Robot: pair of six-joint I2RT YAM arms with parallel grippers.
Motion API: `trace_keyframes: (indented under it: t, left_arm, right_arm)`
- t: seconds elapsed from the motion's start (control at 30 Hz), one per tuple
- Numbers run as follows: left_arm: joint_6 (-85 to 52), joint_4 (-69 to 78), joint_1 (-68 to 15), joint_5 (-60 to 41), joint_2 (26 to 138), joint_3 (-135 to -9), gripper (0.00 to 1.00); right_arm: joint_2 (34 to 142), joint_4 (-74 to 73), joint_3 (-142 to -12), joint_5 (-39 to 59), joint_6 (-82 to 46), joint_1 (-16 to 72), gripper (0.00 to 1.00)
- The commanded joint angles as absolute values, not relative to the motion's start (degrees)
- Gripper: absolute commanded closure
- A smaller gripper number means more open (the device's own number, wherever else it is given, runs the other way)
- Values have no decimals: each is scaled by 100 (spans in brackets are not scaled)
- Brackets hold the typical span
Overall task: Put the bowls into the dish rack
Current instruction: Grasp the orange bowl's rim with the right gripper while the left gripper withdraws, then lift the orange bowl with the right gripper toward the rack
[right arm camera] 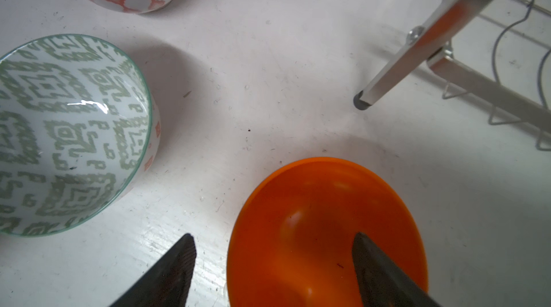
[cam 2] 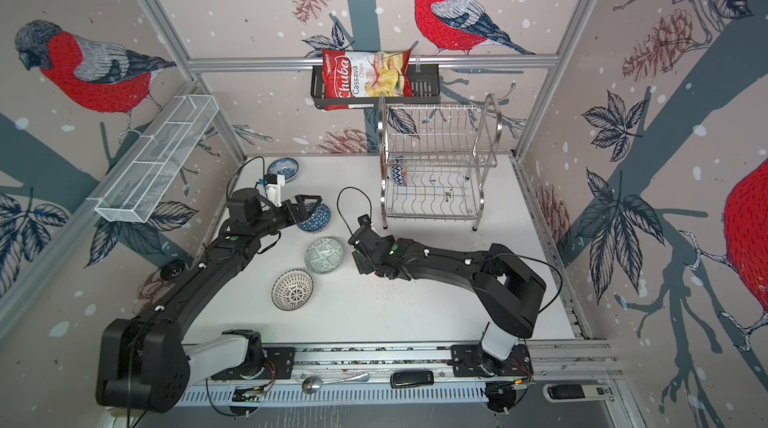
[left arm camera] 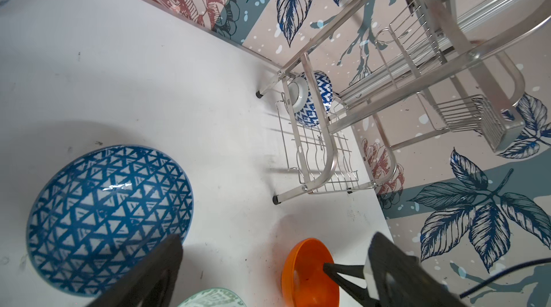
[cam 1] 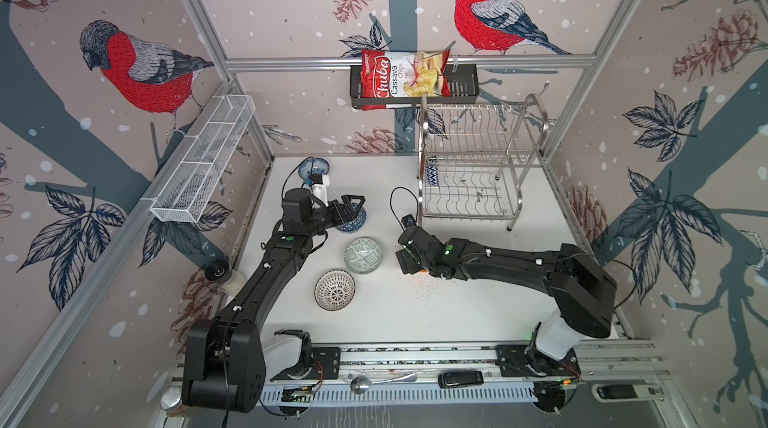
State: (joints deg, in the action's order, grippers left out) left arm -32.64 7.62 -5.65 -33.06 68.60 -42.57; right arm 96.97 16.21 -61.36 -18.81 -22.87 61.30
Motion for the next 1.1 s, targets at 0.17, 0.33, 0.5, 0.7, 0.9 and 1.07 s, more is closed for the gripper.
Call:
trace_keyframes:
  t: [0.17, 0.33, 0.5, 0.7, 0.9, 1.07]
  left_arm:
    - [-3226, 962, -442, -3428, 6812, -4237, 2]
    - [-3250, 923, -396, -3431, 6933, -4245, 2]
    - [-3250, 915, -378, -3415, 6959, -4240, 2]
    - [-3239, 914, -378, -3408, 7010, -4241, 2]
    - [-3257, 929, -380, -3424, 7046, -4232, 3]
    - [-3270, 948, -378, -3436, 7037, -4211, 3]
  right_arm:
    - [10243, 1985, -6536, -2012, -2391, 6291, 36]
    - [10223, 1909, -6462, -1980, -2417, 6291, 49]
    - [10246, 1847, -6424, -1905, -2383, 6288, 63]
    - [10277, 1820, -6412, -1936, -2382, 6308, 74]
    - [10151, 1802, -6394, -1907, -2391, 6295, 86]
    - [9733, 1617, -6214, -1718, -2378, 6257, 91]
